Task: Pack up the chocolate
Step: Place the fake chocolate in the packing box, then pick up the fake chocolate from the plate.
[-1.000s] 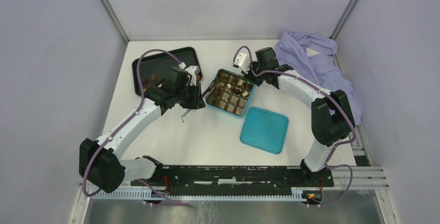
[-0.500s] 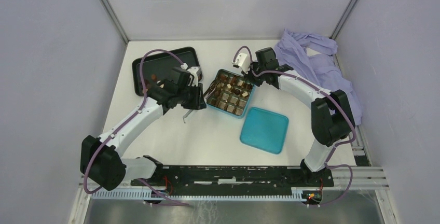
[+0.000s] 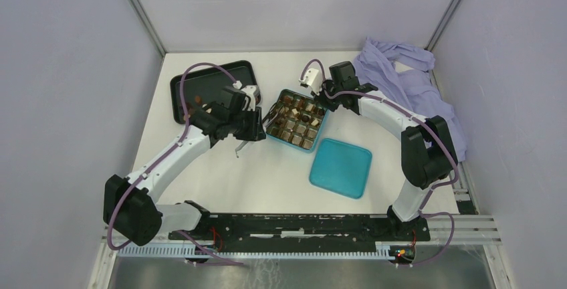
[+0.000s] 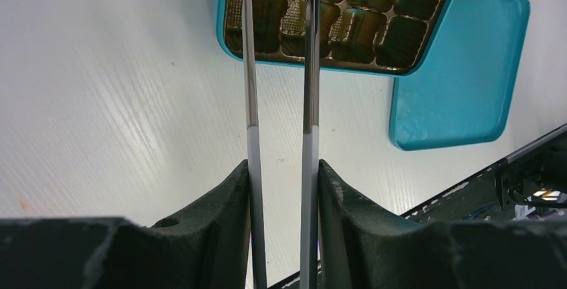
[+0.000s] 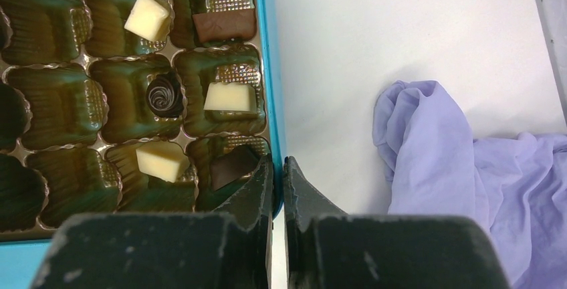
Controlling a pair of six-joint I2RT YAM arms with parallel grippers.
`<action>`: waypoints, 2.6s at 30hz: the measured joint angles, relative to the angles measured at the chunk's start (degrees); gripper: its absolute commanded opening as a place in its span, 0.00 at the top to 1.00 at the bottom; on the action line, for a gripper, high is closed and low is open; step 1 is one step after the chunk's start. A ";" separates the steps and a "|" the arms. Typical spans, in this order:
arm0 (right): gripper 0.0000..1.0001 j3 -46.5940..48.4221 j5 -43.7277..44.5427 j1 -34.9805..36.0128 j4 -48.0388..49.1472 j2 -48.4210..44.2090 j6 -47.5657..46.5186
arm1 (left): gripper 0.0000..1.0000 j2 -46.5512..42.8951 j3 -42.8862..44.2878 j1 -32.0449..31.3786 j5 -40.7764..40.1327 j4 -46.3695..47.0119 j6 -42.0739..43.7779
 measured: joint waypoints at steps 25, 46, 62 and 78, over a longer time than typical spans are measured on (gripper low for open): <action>0.48 3.85 -6.49 -3.63 -0.50 8.92 1.55 | 0.58 -3.69 3.85 0.00 -8.26 -0.66 -0.79; 0.15 -10.21 -24.68 -7.67 -0.42 -16.74 -0.90 | 0.59 -3.04 4.98 0.02 -15.56 0.37 -0.76; 0.10 -25.88 -32.41 -13.62 4.00 -26.36 -0.59 | 0.59 -3.54 4.85 0.09 -18.10 0.94 -0.72; 0.04 -31.56 -36.46 -15.28 7.21 -26.58 0.28 | 0.58 1.64 7.04 3.52 -19.41 -3.06 0.87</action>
